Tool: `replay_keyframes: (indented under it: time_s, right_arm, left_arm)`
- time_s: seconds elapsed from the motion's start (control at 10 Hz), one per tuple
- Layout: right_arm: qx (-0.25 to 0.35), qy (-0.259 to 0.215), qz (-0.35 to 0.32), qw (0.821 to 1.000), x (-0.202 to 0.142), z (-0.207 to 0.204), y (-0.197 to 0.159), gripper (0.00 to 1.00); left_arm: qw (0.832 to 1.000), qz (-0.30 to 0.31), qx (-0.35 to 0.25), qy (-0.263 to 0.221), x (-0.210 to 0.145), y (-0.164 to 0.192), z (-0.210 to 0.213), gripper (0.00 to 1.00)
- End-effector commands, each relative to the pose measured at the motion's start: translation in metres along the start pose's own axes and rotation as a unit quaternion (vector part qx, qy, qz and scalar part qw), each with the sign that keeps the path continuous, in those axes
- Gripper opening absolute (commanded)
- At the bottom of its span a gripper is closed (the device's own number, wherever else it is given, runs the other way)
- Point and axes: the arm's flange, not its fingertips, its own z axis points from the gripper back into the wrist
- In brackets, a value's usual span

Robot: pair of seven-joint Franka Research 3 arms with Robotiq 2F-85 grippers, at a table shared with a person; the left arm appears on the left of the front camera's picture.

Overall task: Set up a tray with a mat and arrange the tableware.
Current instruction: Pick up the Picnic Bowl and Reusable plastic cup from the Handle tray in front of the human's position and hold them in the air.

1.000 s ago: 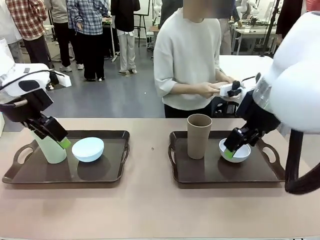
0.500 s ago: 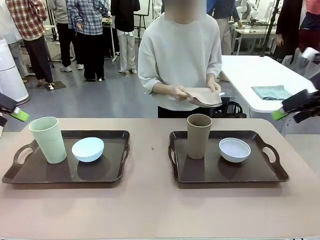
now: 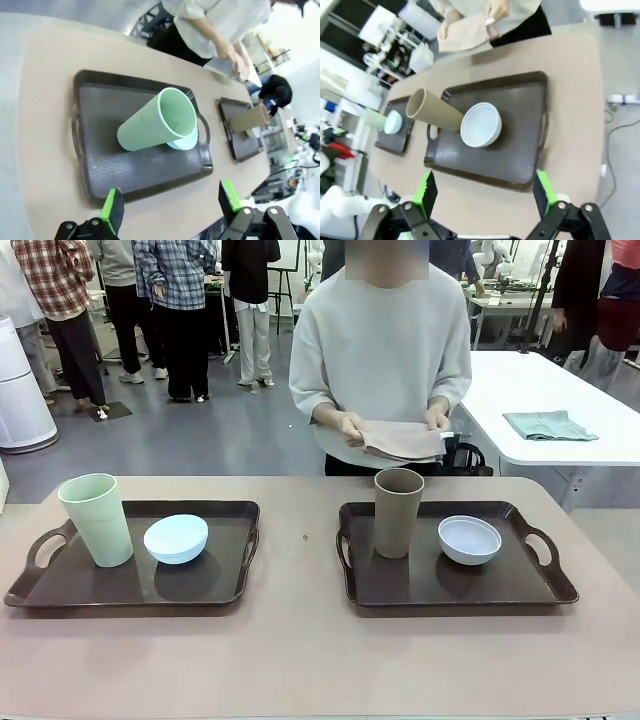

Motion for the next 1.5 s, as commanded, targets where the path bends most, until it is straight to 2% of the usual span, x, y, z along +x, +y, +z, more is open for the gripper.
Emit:
replay_keyframes:
  time_s: [0.0, 0.2, 0.3, 1.4]
  right_arm:
    - [0.032, -0.043, -0.027, 0.998, -0.079, -0.015, -0.008, 1.0]
    - [0.041, -0.062, -0.039, 0.996, -0.086, -0.006, -0.02, 1.0]
    - [0.021, -0.042, -0.039, 0.998, -0.02, 0.024, -0.033, 1.0]
    - [0.021, -0.042, -0.039, 0.998, -0.02, 0.024, -0.033, 1.0]
  left_arm:
    - [1.0, 0.005, -0.017, -0.002, -0.02, 0.001, -0.017, 1.0]
    - [1.0, -0.004, -0.021, -0.008, -0.023, -0.002, -0.019, 1.0]
    - [1.0, 0.016, -0.013, -0.004, -0.003, 0.009, -0.004, 1.0]
    - [1.0, 0.016, -0.013, -0.004, -0.003, 0.009, -0.004, 1.0]
